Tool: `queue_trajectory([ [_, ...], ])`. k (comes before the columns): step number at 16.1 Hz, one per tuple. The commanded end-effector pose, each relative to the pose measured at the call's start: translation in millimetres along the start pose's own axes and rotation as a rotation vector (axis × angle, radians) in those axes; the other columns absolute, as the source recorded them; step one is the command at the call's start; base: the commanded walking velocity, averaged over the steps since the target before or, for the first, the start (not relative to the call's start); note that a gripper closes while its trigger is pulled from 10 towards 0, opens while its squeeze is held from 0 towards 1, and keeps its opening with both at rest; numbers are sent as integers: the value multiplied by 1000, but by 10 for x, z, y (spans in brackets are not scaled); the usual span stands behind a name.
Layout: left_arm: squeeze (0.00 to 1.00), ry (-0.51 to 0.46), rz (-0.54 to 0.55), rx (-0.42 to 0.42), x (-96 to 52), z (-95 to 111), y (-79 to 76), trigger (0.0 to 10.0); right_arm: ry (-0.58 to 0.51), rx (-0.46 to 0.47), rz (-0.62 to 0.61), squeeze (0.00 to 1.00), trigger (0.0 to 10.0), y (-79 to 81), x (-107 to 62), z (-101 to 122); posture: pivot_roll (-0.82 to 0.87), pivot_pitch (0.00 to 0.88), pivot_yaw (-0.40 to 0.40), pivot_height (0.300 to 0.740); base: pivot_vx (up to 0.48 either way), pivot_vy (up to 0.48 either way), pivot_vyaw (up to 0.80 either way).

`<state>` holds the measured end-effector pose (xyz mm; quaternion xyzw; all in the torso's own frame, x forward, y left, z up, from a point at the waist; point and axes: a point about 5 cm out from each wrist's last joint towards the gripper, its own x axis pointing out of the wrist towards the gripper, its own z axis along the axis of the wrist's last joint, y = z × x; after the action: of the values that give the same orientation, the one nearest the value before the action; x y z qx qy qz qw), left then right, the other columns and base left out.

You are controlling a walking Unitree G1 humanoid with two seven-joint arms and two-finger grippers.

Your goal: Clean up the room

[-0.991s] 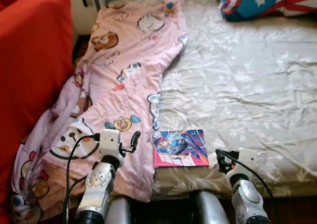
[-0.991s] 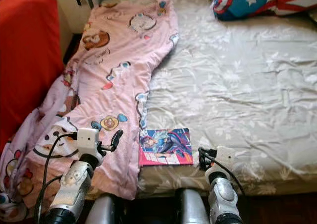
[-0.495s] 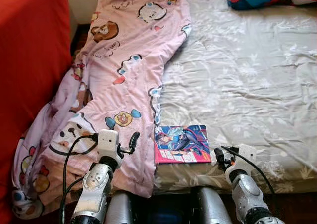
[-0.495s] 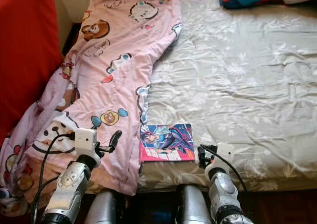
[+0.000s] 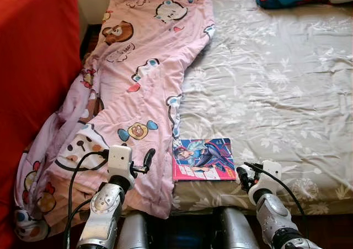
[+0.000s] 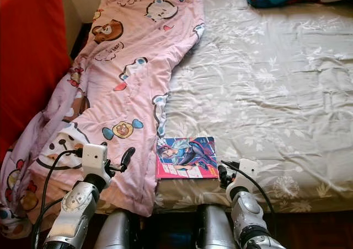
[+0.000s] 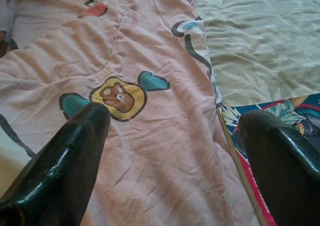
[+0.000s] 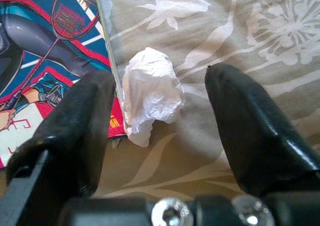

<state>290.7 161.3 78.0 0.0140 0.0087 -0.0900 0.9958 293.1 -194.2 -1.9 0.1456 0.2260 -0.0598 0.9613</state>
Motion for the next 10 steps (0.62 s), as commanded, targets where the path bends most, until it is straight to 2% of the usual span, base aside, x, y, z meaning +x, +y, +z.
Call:
queue_trajectory([
  [1,0,38,1,17,-55,-61,13,10000,37,11,-25,0,10000,-53,-24,-76,59,258,27,622,0,0,0],
  [10,0,30,3,29,-118,1,5,10000,46,21,-20,0,10000,-34,-4,-45,83,282,28,622,0,0,0],
])
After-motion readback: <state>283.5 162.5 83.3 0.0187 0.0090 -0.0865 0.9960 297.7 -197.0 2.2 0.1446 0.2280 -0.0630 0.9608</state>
